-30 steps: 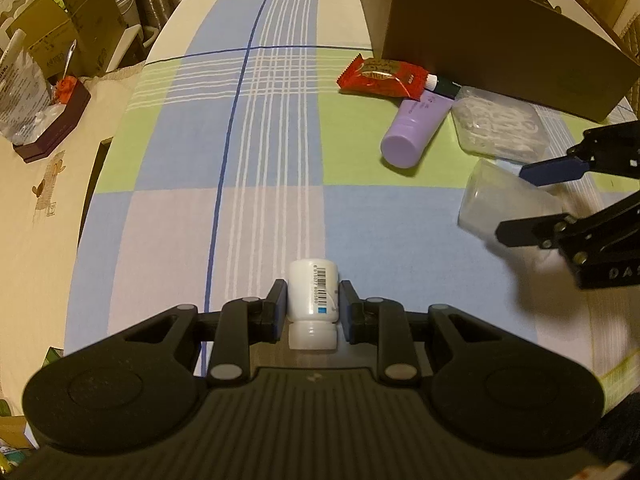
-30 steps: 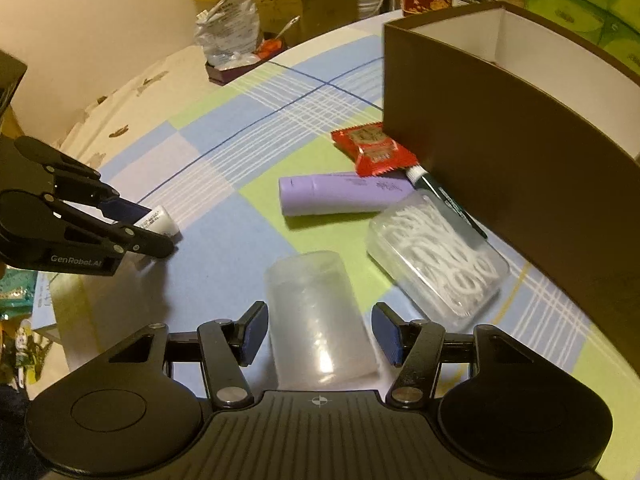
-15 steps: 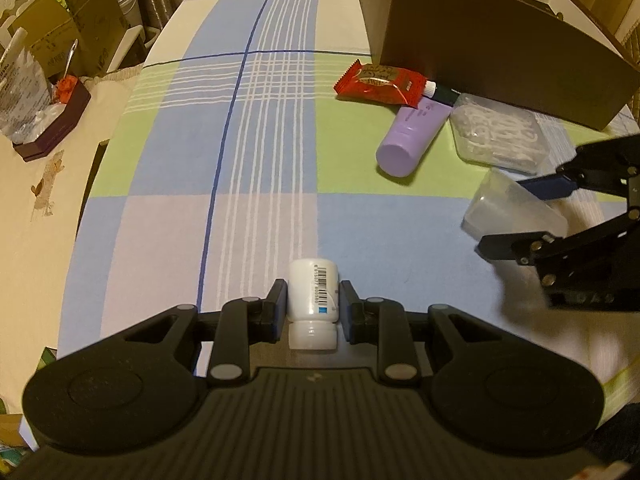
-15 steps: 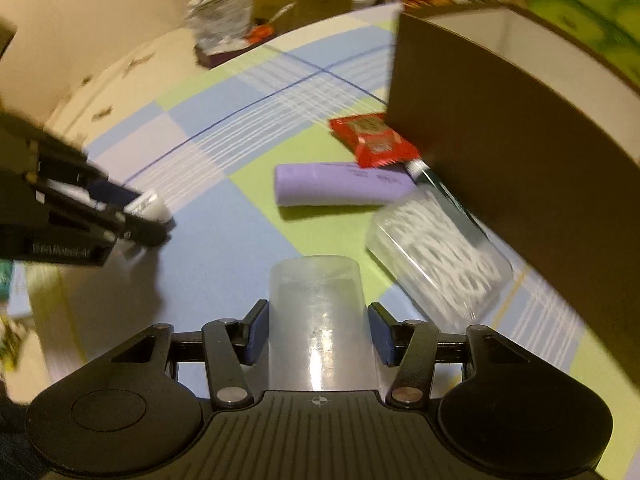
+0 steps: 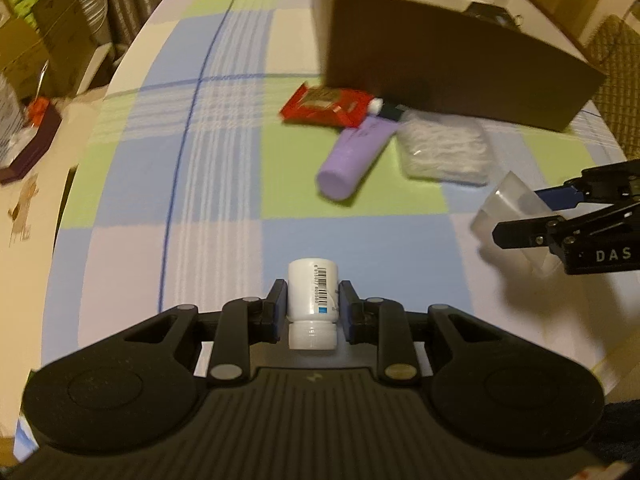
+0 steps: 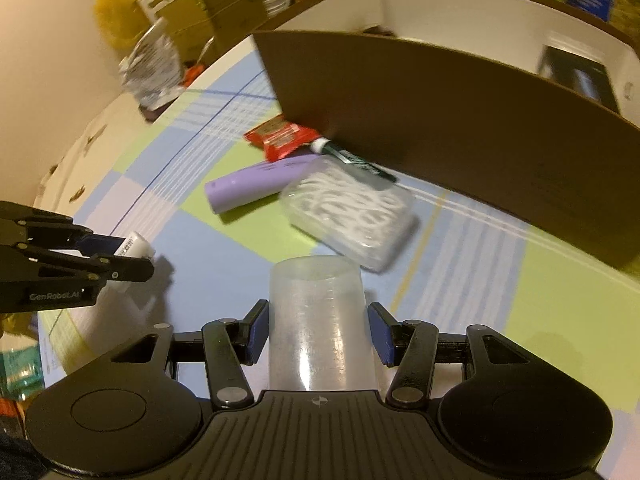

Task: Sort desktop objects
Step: 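Carry the white bottle and clear cup over the brown box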

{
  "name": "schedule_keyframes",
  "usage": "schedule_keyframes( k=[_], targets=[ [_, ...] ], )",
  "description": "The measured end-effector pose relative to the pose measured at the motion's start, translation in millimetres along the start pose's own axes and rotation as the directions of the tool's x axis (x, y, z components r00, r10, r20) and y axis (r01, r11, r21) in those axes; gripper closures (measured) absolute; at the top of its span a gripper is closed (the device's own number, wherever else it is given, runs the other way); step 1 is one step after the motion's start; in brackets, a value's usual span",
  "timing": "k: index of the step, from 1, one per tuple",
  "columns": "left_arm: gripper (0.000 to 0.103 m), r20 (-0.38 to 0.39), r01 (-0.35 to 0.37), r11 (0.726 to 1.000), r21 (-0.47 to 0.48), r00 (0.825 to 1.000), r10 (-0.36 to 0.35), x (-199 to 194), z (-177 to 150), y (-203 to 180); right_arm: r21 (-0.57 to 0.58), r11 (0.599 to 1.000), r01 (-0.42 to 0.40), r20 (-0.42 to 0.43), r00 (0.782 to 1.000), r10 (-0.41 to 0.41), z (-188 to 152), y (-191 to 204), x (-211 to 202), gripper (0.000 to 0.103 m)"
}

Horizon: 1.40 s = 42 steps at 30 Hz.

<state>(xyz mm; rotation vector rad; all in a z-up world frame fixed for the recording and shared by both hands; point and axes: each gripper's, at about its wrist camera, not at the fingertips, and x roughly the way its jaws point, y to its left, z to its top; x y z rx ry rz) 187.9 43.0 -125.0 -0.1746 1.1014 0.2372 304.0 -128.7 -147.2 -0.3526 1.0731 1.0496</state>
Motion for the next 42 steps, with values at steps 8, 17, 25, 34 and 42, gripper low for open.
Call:
schedule_keyframes(
  k=[8,17,25,34,42],
  targets=[
    [0.080,0.036,0.038,0.997,0.064,0.999,-0.040,-9,20,-22,0.078,0.996,0.036,0.047,0.998,-0.040,-4,-22,-25,0.053],
    [0.080,0.095,0.079,0.988,0.131,0.991,-0.092,-20,49,-46,0.131,0.990,0.049,0.098,0.993,-0.062,0,-43,-52,0.053],
    [0.080,0.162,0.102,0.979,0.175,0.978,-0.131,-34,85,-64,0.109,0.992,0.065,0.176,0.981,-0.083,26,-56,-78,0.053],
    [0.080,0.234,0.104,0.970,0.219,0.960,-0.156,-44,132,-80,0.094,0.994,0.059,0.252,0.964,-0.081,67,-71,-96,0.053],
    [0.080,0.275,0.104,0.968,0.228,0.947,-0.167,-42,170,-90,0.071,0.995,0.075,0.296,0.951,-0.093,106,-78,-99,0.053]
  ],
)
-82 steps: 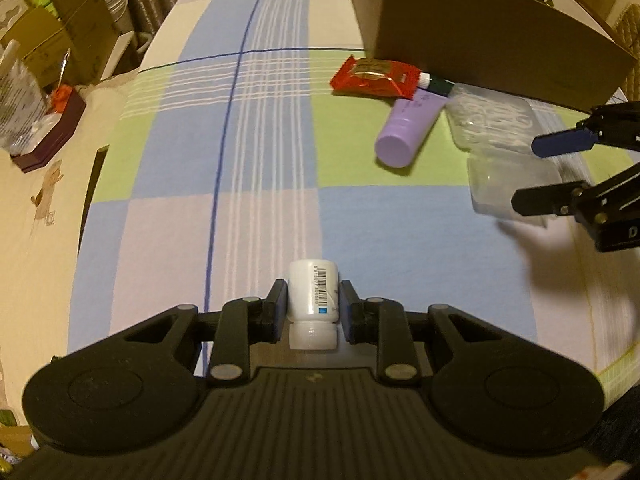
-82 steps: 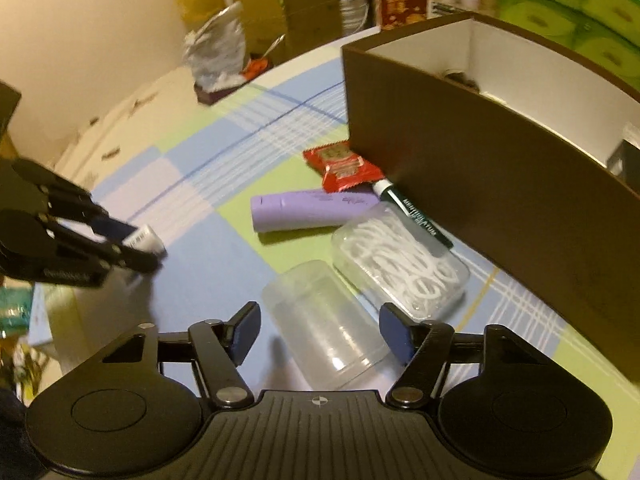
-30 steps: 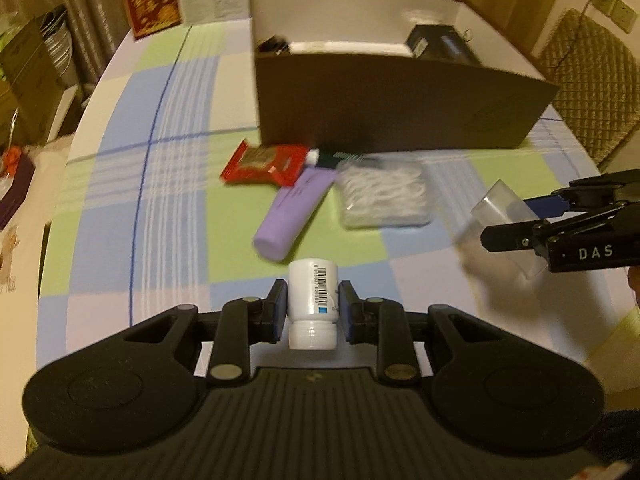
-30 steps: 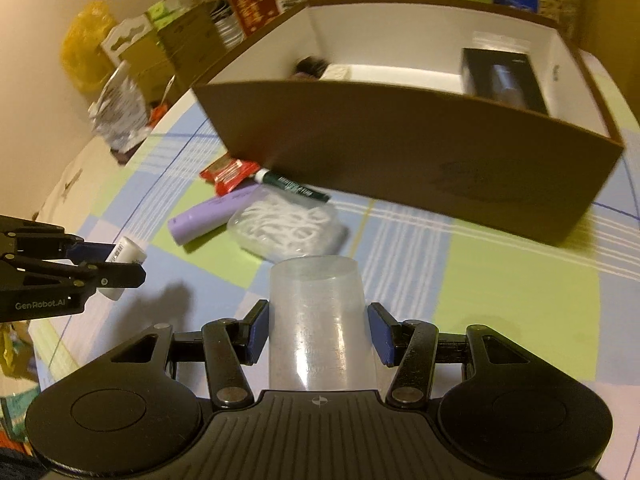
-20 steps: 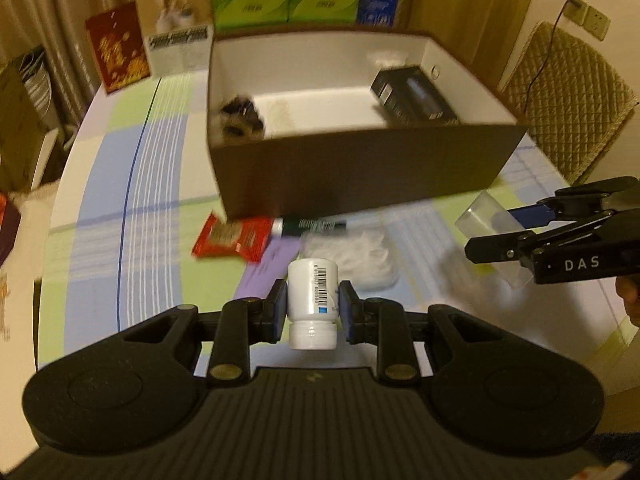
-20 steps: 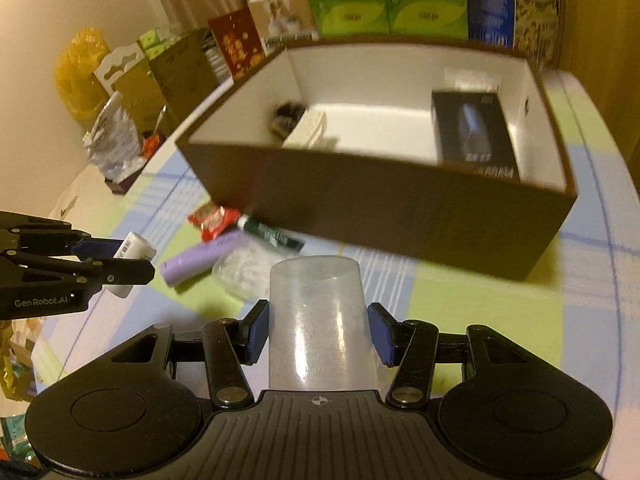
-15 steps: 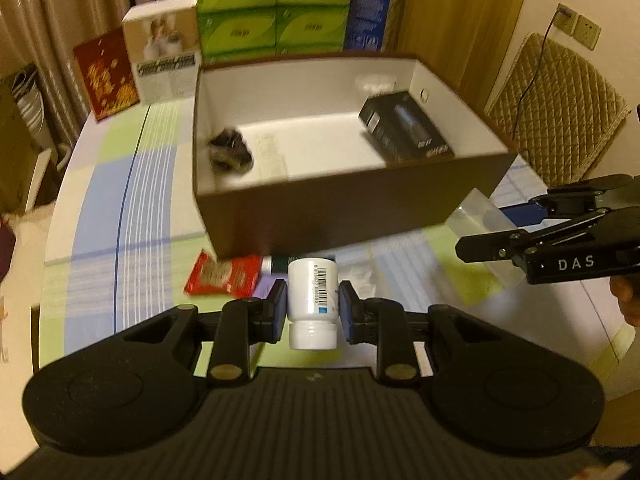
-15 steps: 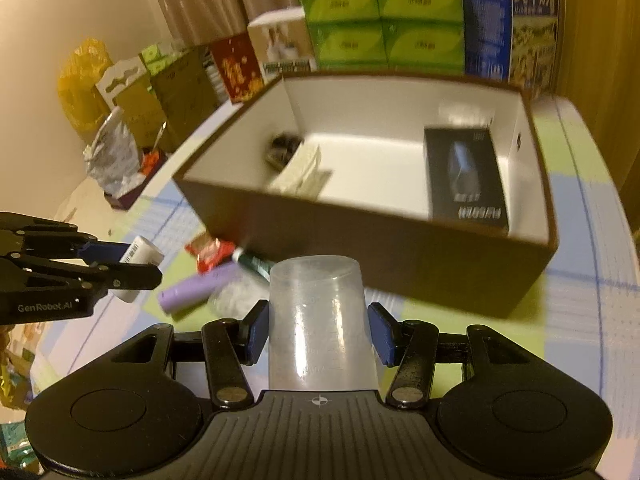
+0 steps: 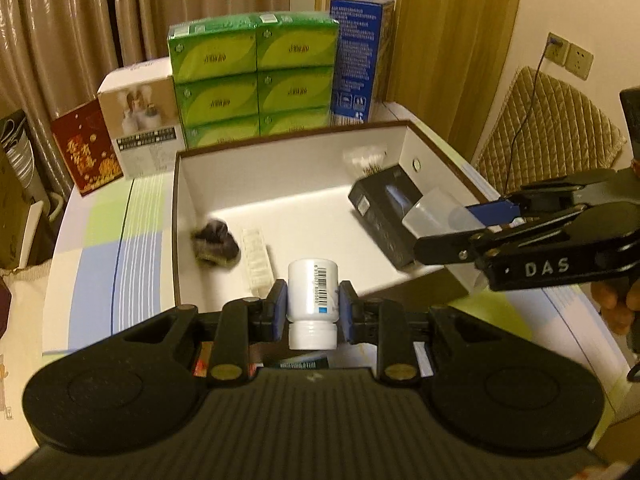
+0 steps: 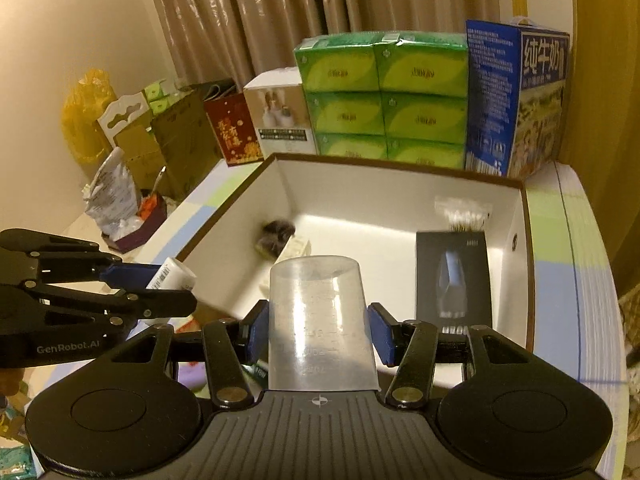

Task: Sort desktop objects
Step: 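Carry the white bottle and clear cup over the brown box, then lower the bottle and cup into the brown box and open both tools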

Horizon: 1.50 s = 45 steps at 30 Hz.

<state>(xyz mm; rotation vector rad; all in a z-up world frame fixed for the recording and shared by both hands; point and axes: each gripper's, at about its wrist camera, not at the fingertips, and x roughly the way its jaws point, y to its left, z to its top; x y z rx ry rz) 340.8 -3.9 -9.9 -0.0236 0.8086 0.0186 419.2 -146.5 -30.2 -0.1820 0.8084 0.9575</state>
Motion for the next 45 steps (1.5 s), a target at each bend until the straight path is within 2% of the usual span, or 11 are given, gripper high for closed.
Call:
schedule_keyframes(
  k=[8,18,26,36,45],
  targets=[
    [0.080,0.017,-0.006,1.000,0.000,1.000,0.006,31,44,8,0.037,0.999,0.006,-0.004,1.000,-0.006,34,-21,30,0.053],
    [0.080,-0.040,-0.014,1.000,-0.022,0.999,0.013,96,82,22,0.050,0.997,0.051,-0.027,0.998,-0.050,72,-50,84,0.053],
    [0.080,-0.086,-0.026,0.999,-0.047,0.996,0.022,142,94,34,0.089,0.994,0.066,-0.068,0.996,-0.060,89,-75,118,0.053],
    [0.080,-0.139,-0.076,0.996,-0.040,0.988,0.070,189,110,55,0.114,0.991,0.064,-0.113,0.992,-0.051,97,-89,159,0.053],
    [0.080,-0.192,-0.099,0.994,-0.047,0.978,0.088,220,107,69,0.108,0.992,0.069,-0.132,0.990,-0.055,99,-93,188,0.053]
  ],
)
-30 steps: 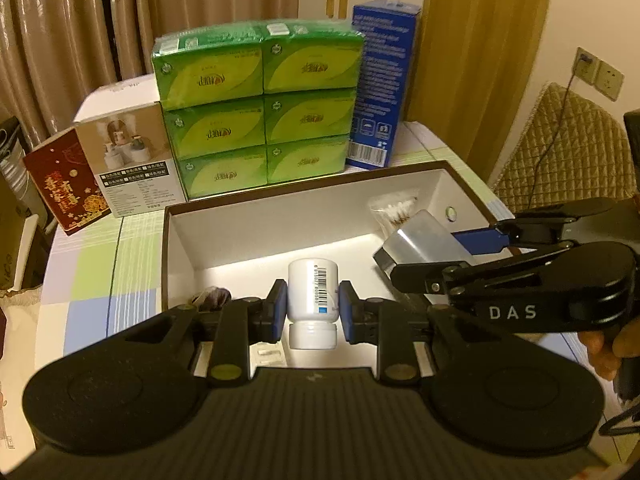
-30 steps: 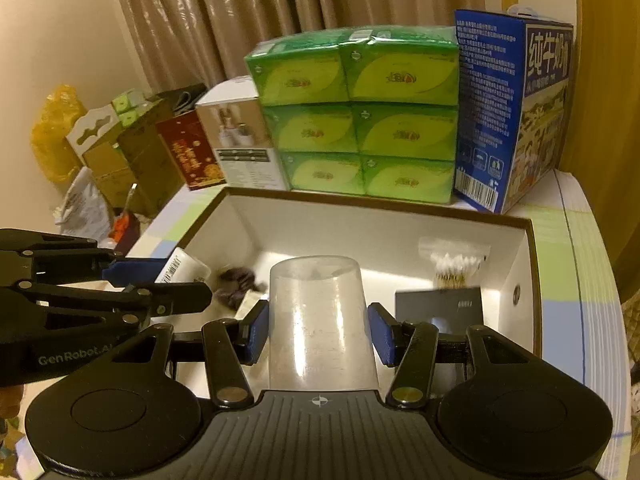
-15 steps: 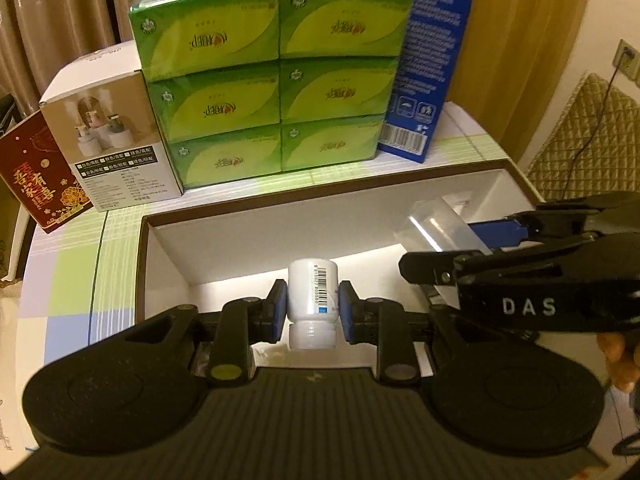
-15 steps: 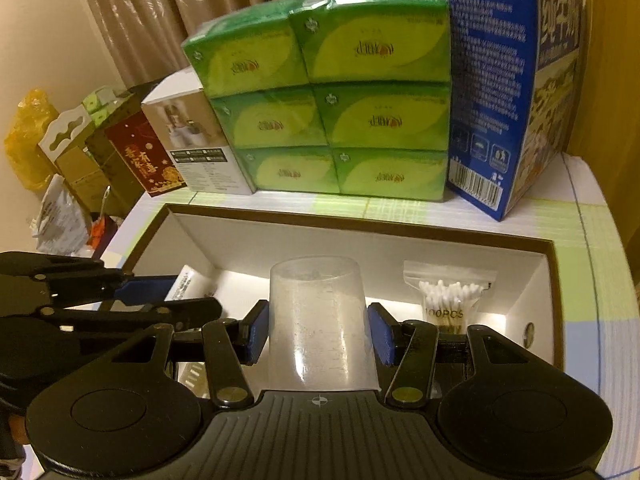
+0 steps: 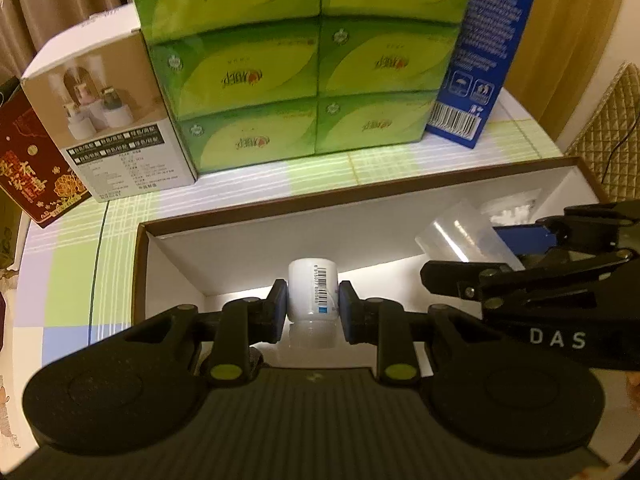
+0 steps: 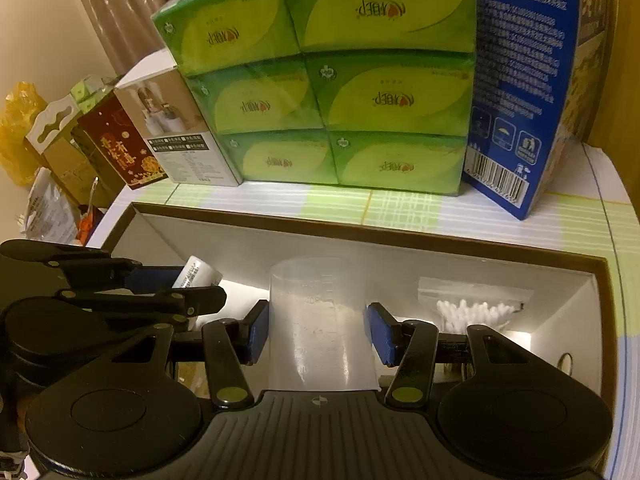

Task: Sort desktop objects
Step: 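Lower the bottle and cup into the brown box and open both tools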

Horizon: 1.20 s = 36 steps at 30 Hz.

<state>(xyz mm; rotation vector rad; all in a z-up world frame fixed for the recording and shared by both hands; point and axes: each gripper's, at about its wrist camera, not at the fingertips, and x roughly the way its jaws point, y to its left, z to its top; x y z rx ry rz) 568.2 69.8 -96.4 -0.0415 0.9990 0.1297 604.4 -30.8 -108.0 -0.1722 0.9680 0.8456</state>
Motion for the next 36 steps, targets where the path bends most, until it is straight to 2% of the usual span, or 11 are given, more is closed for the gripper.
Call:
schedule_keyframes(
  k=[7,11,19,26,28,30,34,36],
  targets=[
    [0.080,-0.027,-0.002,1.000,-0.017,1.000,0.001,12,0,8,0.002,1.000,0.006,-0.013,1.000,-0.006,-1,-2,12,0.053],
    [0.074,-0.022,-0.010,1.000,0.000,1.000,0.010,12,1,7,0.004,1.000,0.007,-0.016,1.000,-0.007,-1,-4,14,0.053],
    [0.074,-0.016,-0.016,1.000,0.018,1.000,0.017,9,2,6,0.003,1.000,0.004,-0.012,1.000,-0.004,-2,-5,14,0.053],
    [0.065,0.009,-0.036,0.998,0.051,0.999,0.035,-3,-1,5,-0.012,1.000,-0.019,0.018,1.000,0.019,-4,-7,7,0.052],
    [0.061,0.018,-0.037,0.998,0.055,0.999,0.036,-8,-1,5,-0.013,0.999,-0.030,0.031,0.999,0.031,-5,-8,2,0.045],
    [0.056,0.026,-0.045,0.997,0.058,0.999,0.043,-13,-1,5,-0.017,1.000,-0.025,0.050,0.998,0.026,-6,-8,-3,0.031],
    [0.050,0.046,-0.057,0.996,0.065,0.997,0.055,-25,-4,5,-0.019,0.999,-0.027,0.076,0.997,0.028,-9,-9,-20,0.025],
    [0.042,0.059,-0.063,0.996,0.066,0.996,0.059,-34,-8,4,-0.016,0.999,-0.036,0.092,0.995,0.037,-12,-8,-32,0.014]
  ],
)
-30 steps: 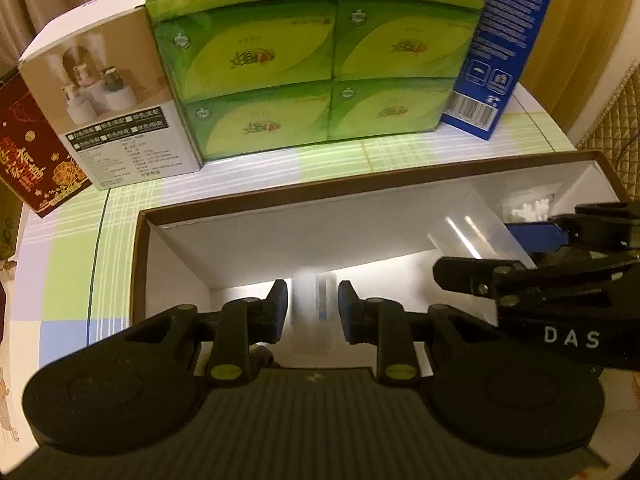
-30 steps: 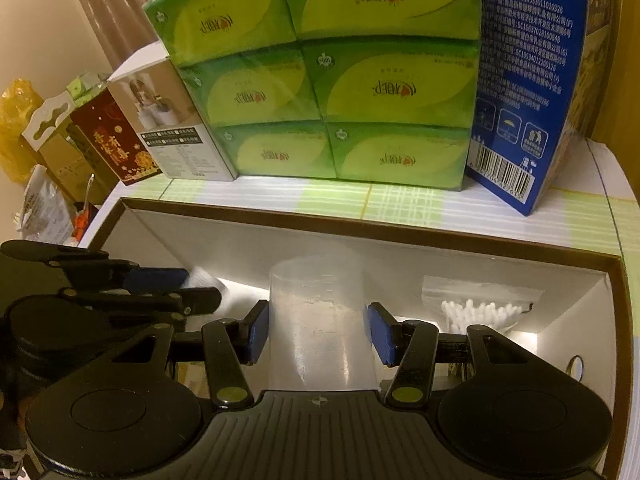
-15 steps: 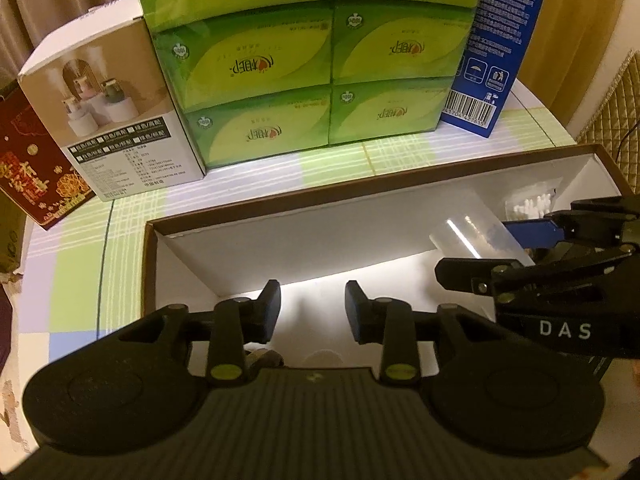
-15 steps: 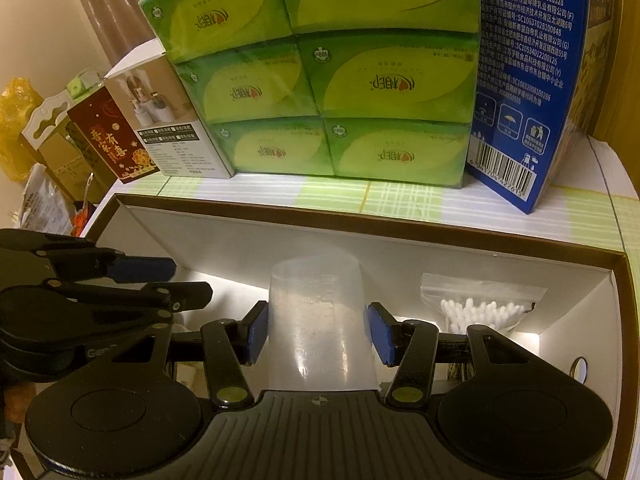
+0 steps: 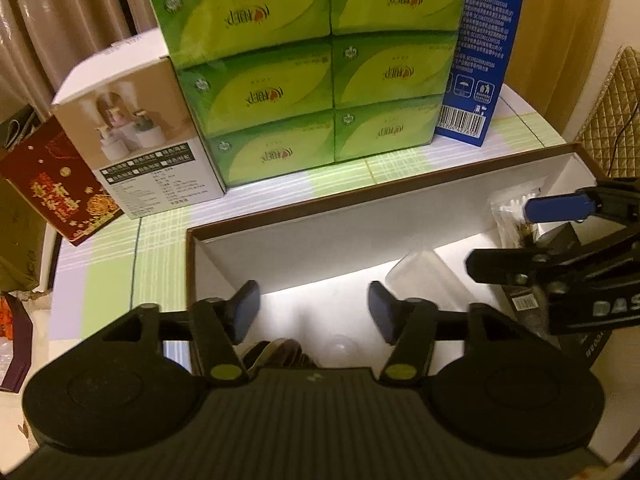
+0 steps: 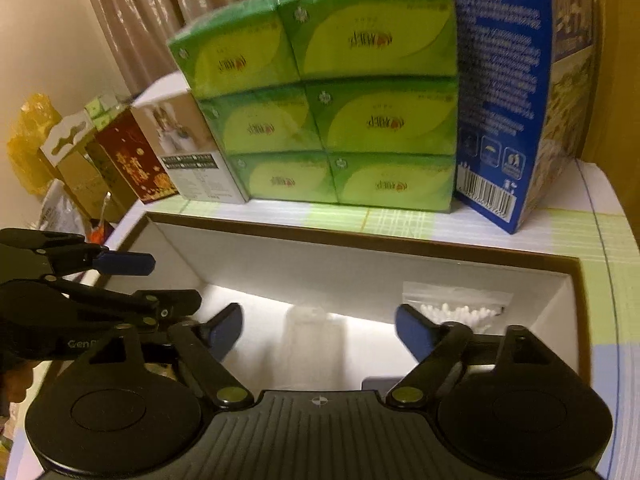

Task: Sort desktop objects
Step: 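Lower the bottle and cup into the brown box and open both tools, then withdraw both tools from the box back toward the table items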

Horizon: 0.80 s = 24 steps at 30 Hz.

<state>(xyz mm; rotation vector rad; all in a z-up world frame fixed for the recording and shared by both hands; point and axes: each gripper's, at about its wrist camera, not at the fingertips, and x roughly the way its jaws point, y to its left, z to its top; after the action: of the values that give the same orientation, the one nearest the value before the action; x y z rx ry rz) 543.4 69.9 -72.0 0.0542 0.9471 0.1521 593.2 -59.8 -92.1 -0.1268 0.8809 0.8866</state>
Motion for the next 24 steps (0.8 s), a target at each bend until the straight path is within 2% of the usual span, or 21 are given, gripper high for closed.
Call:
schedule_keyframes(
  k=[3,5,11,24],
  targets=[
    [0.036,0.024,-0.006,1.000,0.008,1.000,0.006,-15,-5,-2,-0.005,1.000,0.003,0.028,1.000,-0.003,-5,3,-19,0.004],
    [0.031,0.039,-0.009,1.000,0.011,0.999,0.009,-26,-11,-4,-0.007,1.000,-0.003,0.037,0.999,0.003,-10,5,-31,0.002],
    [0.022,0.068,-0.010,1.000,-0.009,0.998,0.010,-59,-26,-7,0.014,1.000,0.003,0.049,0.999,-0.004,-25,10,-62,0.002],
    [0.013,0.064,-0.045,0.997,-0.066,0.997,0.049,-124,-64,-13,0.023,0.998,0.061,0.045,0.997,-0.062,-63,32,-116,0.002]
  ],
)
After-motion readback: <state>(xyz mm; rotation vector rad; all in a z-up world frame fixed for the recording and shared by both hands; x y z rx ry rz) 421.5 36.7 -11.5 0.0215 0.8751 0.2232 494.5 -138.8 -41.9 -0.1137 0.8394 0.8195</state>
